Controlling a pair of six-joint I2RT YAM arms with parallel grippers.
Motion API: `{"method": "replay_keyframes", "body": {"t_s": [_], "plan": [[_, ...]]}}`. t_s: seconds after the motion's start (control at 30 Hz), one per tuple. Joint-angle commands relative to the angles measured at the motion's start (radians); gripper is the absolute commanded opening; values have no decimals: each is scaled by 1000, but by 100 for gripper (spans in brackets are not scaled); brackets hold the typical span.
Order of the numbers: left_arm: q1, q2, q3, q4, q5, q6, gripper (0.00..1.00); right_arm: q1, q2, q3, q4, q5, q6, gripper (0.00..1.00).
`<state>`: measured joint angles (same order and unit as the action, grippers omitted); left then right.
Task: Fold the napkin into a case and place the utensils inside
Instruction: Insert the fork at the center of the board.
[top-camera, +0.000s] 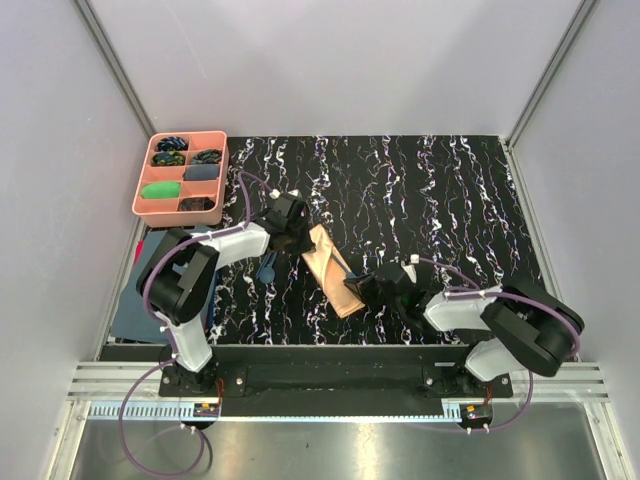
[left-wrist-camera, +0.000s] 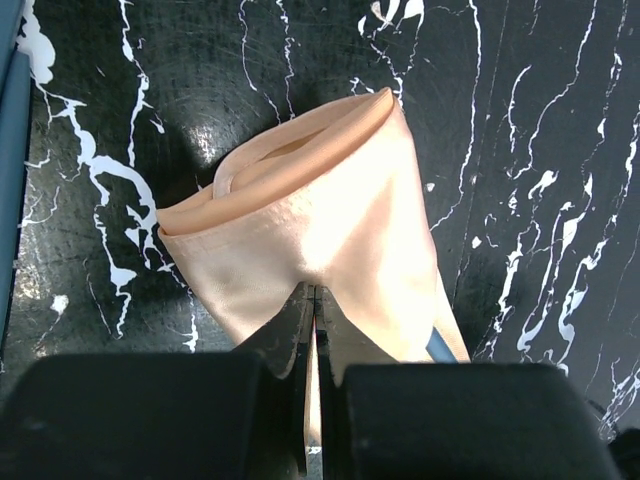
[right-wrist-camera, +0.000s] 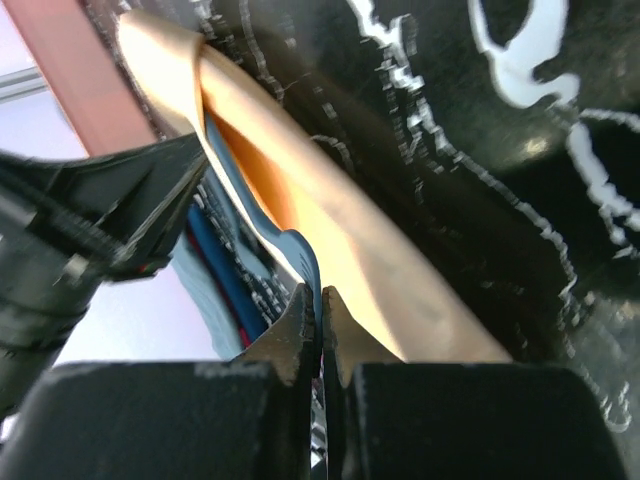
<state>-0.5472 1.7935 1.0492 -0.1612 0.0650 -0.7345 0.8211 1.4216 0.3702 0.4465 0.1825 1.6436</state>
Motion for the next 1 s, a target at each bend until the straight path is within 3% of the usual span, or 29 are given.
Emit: {"method": "replay_keyframes", "body": {"t_s": [0.0,0.17,0.2,0.3,0.33,0.37,0.47,0.6,0.73,0.87,0.97], "plan": [[3,-59,-5,34,21,-2,3,7,80,22,125,20,25,1],[0,-74,0,22,18,4,2,9,122,33,167,-1,35,9],[1,-82,5,19,19,4,2,10,120,35,172,-8,30,19],[1,-115,26,-23,7,24,6,13,90,18,141,-38,24,37],[1,-127,31,-49,-13,30,9,13,74,9,120,-57,22,40],[3,-143,40,-60,-19,47,20,16,39,6,54,-67,22,44],[12,-189,93,-158,-45,95,41,15,-54,-1,-64,-110,4,54],[39,-207,185,-313,-64,188,54,15,-191,30,-261,-178,-50,68],[101,-177,251,-458,-107,312,56,13,-315,67,-396,-334,-163,80],[151,-80,328,-543,-96,397,51,10,-437,38,-482,-353,-324,79],[159,-1,380,-570,-99,472,49,3,-487,71,-526,-344,-562,80]]}}
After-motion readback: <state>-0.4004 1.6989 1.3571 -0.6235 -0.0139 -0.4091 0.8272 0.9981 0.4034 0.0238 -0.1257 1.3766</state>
